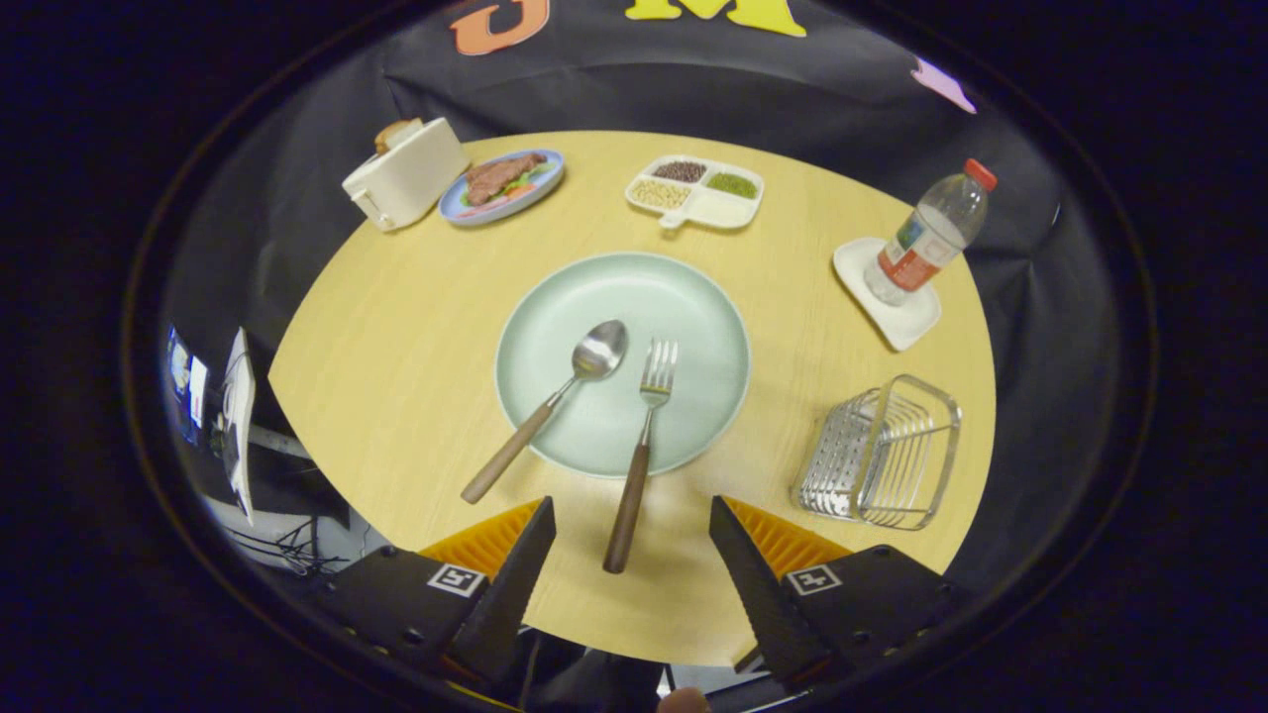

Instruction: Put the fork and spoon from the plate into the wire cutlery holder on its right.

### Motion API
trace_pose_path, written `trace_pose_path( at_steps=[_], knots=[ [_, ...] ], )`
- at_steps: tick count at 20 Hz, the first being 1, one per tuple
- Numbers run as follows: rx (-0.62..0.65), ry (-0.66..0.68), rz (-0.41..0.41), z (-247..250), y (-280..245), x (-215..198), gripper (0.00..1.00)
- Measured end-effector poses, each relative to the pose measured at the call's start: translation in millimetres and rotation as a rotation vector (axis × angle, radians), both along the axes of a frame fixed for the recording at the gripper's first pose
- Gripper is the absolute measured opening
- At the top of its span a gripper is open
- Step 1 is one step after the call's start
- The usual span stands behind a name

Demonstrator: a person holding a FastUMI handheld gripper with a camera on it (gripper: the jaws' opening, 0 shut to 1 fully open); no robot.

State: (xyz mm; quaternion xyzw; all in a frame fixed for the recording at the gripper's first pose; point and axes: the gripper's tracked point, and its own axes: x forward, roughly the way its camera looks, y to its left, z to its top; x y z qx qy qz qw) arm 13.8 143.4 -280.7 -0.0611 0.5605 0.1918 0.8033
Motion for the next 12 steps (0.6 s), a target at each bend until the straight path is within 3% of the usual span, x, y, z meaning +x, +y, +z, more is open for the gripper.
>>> trace_pose_path(
  at_steps=[4, 9, 12],
  knots=[
    [0.001, 0.102, -0.038, -24.5, 5.5, 1.3, 0.67],
    [-0.031, 0.129, -0.045, -40.7, 4.0, 6.4, 0.31],
    [0.003, 0.152, -0.075, -39.7, 5.0, 6.3, 0.05]
  ],
)
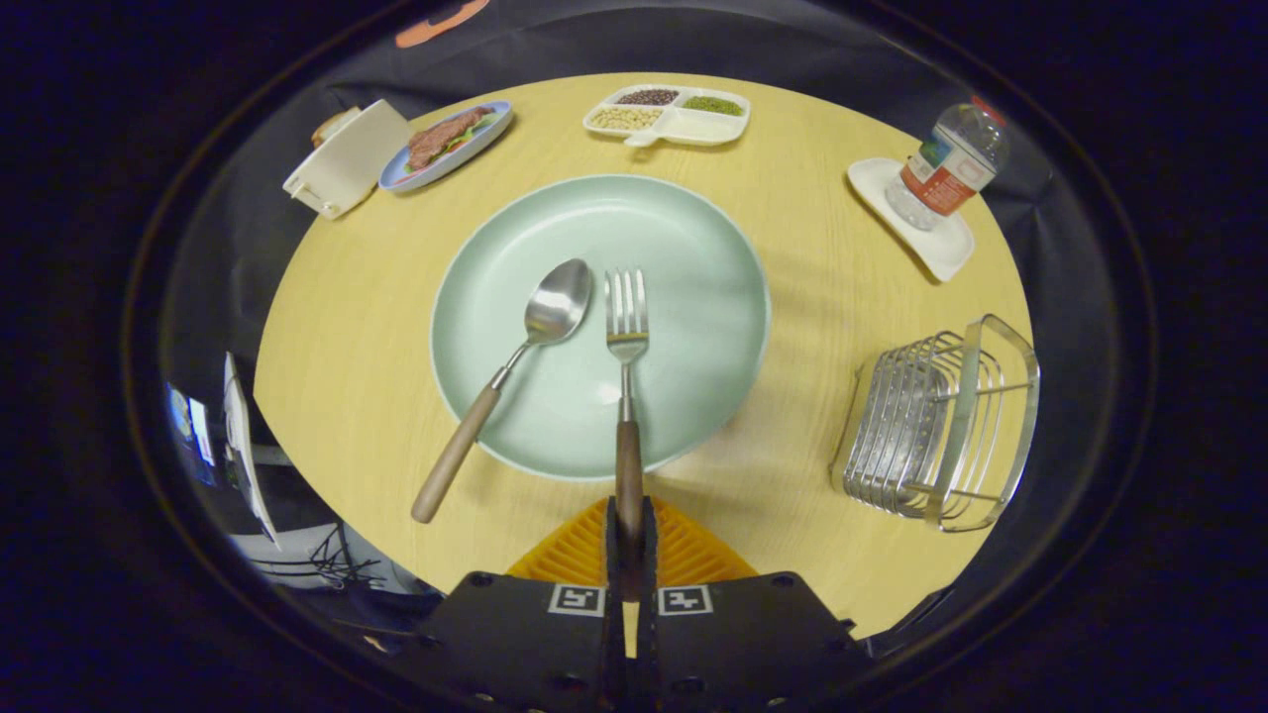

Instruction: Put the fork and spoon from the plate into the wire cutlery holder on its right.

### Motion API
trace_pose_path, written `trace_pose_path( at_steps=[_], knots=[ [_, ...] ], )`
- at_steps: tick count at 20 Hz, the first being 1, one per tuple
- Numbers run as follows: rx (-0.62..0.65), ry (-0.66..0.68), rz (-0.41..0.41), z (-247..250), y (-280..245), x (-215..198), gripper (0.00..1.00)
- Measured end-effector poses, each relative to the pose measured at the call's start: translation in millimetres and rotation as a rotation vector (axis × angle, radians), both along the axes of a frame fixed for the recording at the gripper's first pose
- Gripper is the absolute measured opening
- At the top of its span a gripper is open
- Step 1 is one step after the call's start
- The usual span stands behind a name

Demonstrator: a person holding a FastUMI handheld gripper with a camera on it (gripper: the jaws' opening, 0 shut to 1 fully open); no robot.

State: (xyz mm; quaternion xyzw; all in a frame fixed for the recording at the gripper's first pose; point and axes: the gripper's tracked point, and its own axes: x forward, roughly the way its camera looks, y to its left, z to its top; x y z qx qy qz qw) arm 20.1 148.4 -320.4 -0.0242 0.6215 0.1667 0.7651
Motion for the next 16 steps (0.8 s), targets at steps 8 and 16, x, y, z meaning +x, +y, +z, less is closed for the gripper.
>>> trace_pose_path(
  at_steps=[8, 16],
  knots=[
    [0.102, -0.003, -0.039, 47.9, -14.7, -10.6, 0.0],
    [0.102, -0.109, -0.126, 131.3, -97.0, 7.2, 0.0]
  ],
)
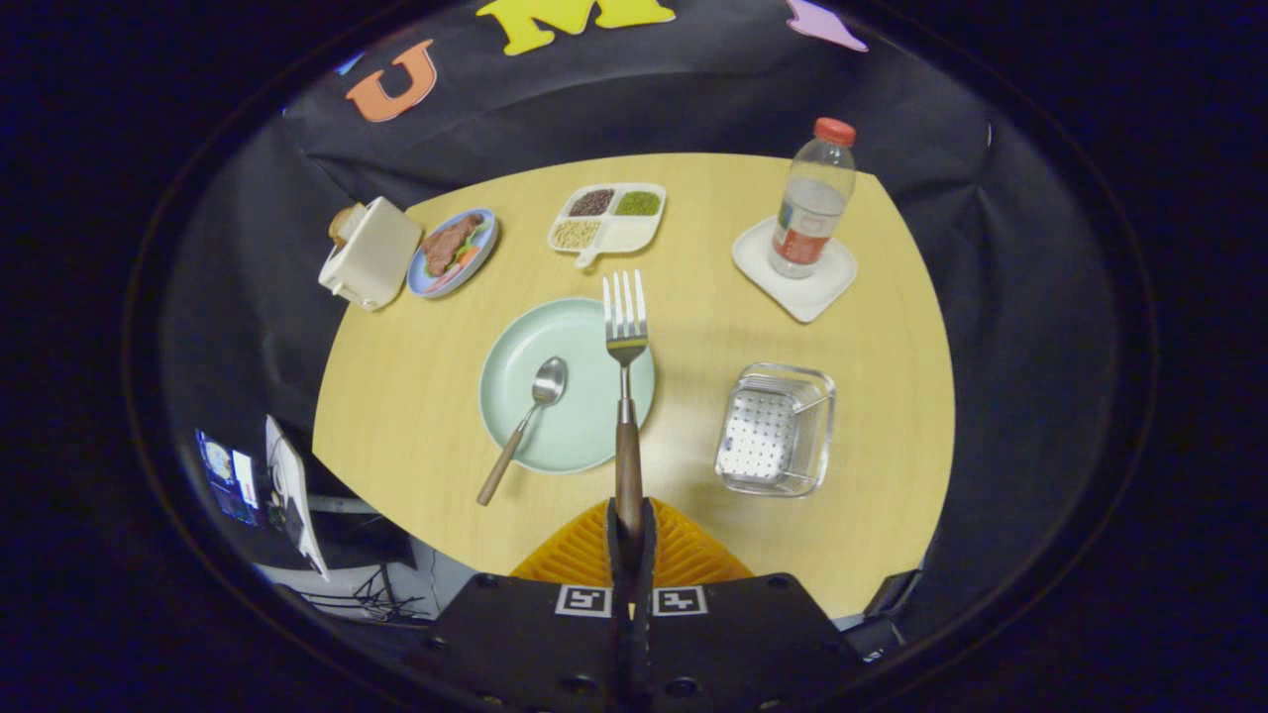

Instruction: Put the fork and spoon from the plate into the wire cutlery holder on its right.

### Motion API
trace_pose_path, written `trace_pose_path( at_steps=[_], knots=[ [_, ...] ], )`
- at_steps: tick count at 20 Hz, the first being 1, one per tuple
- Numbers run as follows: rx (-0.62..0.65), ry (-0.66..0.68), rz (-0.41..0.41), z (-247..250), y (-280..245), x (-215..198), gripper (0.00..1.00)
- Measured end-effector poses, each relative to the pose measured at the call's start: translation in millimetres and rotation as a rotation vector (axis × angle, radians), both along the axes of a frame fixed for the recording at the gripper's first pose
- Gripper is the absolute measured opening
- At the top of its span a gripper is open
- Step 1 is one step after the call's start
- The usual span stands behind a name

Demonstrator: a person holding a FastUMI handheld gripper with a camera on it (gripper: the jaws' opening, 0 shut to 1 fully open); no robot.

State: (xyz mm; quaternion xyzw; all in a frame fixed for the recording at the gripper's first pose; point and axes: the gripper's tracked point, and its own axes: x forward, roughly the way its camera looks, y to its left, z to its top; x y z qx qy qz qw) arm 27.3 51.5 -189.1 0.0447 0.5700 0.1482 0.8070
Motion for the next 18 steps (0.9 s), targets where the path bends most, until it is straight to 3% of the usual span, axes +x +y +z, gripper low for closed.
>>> trace_pose_path(
  at_steps=[6, 13, 18],
  knots=[
    [-0.031, 0.123, -0.072, 6.5, -59.7, -21.9, 0.0],
    [-0.024, 0.24, -0.102, -16.5, -68.4, -42.2, 0.01],
    [-0.01, 0.277, -0.165, -28.2, -68.5, -34.7, 0.03]
  ],
)
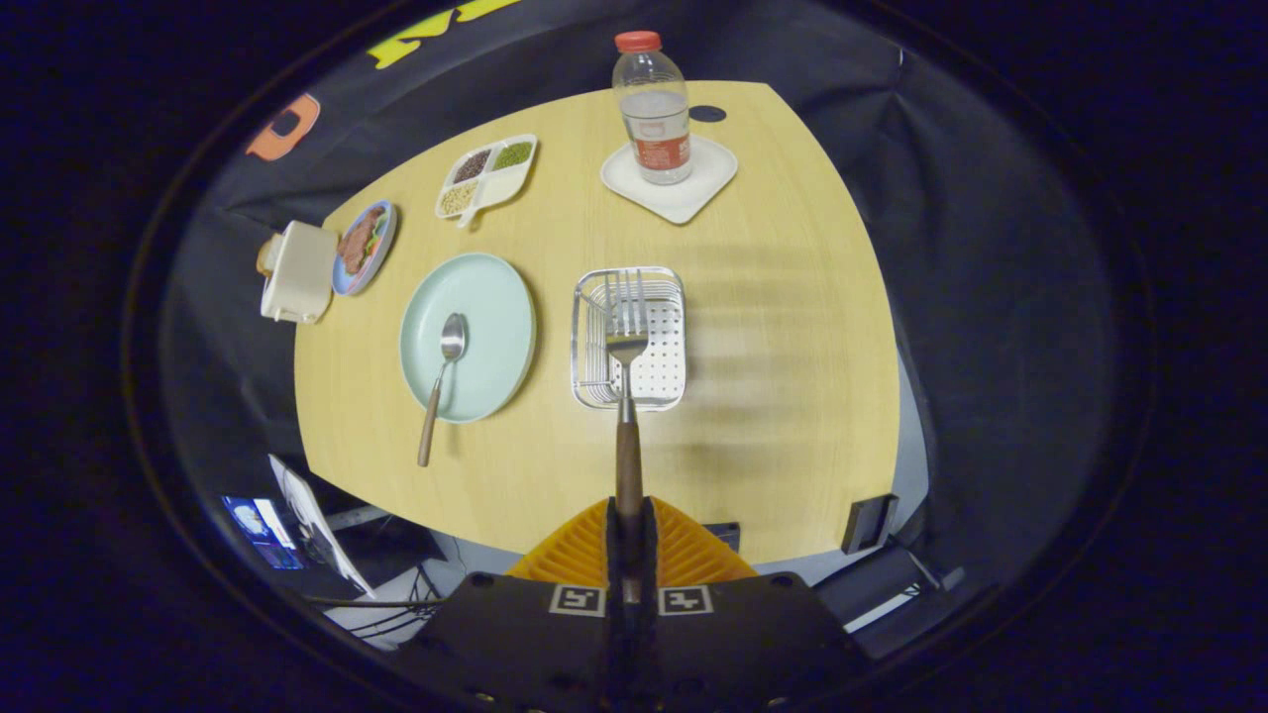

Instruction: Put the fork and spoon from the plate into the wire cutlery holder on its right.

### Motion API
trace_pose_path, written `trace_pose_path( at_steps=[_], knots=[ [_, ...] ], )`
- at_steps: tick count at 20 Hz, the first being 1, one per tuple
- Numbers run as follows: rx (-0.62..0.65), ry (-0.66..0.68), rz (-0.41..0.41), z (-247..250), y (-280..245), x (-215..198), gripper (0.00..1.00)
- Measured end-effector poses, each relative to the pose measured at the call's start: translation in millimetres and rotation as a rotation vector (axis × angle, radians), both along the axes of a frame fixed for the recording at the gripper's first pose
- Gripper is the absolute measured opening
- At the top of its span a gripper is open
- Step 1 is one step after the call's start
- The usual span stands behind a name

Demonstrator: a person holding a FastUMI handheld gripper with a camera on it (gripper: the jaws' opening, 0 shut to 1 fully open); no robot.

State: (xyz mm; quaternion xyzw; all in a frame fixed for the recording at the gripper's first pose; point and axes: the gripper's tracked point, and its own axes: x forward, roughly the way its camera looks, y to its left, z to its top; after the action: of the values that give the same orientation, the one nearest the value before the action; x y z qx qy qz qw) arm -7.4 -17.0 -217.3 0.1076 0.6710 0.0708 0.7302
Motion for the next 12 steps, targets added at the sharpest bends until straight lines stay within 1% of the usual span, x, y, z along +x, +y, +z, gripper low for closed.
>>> trace_pose_path(
  at_steps=[1, 4, 5, 6, 7, 9, 11, 12],
  knots=[
    [-0.001, 0.005, -0.01, -3.2, -0.5, 1.0, 0.06],
    [0.006, 0.011, -0.03, -4.4, 1.9, 4.7, 0.06],
    [0.009, 0.003, -0.037, -4.9, 1.9, 8.0, 0.1],
    [0.004, -0.005, -0.04, -4.9, 2.7, 9.7, 0.1],
    [0.009, -0.019, -0.049, -2.9, 4.8, 12.8, 0.11],
    [0.01, -0.047, -0.065, 2.4, 6.6, 19.9, 0.43],
    [0.004, -0.083, -0.064, 5.1, 9.8, 25.8, 0.75],
    [-0.006, -0.103, -0.059, 6.3, 11.6, 28.7, 0.89]
  ],
)
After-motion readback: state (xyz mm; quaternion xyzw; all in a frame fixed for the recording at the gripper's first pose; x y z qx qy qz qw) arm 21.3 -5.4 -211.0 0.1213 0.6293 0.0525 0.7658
